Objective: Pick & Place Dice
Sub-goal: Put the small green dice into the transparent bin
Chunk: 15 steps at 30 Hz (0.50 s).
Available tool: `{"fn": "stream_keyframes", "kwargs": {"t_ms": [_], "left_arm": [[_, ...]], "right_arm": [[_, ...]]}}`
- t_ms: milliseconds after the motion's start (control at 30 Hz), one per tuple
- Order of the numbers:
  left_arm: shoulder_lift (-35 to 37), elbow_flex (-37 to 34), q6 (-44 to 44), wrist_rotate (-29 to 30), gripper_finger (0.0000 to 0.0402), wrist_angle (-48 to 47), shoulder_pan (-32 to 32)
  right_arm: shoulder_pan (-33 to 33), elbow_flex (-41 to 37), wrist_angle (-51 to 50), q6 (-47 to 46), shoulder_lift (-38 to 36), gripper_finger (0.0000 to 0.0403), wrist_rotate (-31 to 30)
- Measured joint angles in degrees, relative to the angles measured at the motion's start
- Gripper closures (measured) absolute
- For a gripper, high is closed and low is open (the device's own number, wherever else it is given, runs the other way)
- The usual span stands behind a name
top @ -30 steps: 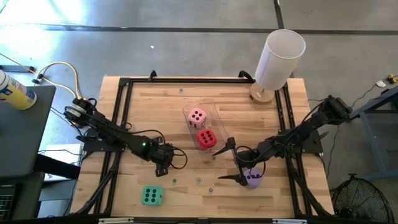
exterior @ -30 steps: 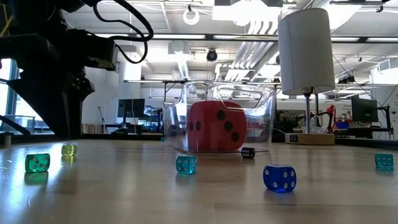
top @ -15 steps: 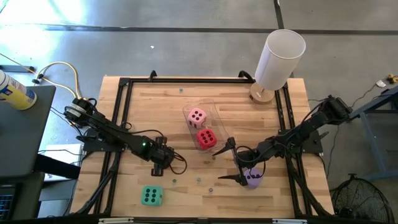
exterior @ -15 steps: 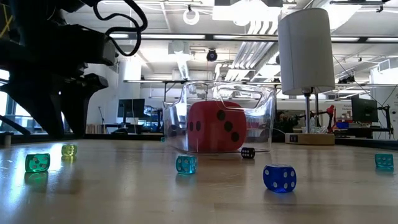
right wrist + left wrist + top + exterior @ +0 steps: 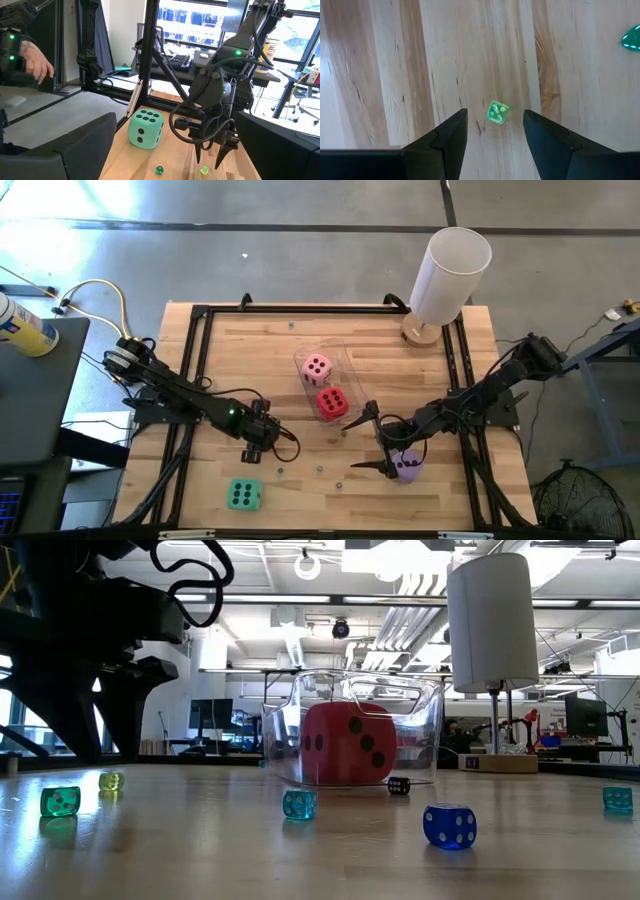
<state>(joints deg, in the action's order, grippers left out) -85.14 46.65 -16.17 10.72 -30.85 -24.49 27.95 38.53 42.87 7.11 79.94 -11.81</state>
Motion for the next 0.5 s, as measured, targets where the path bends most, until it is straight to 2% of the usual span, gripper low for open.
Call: {"fn": "stream_keyframes", "kwargs": {"t_ms": [333,500], "left_arm": [[-0.01,0.00,-1.70,0.02,0.0219,0.00,0.00],[-2.66,0.00,-1.69,-0.01,0.0219,0.44,0.00]], "right_arm": [[-0.01,-0.01,0.01,0.00,0.00,0.0003,0.00],[-0.01,-0.01,0.02,0.00,0.00,0.0003,0.00]]}}
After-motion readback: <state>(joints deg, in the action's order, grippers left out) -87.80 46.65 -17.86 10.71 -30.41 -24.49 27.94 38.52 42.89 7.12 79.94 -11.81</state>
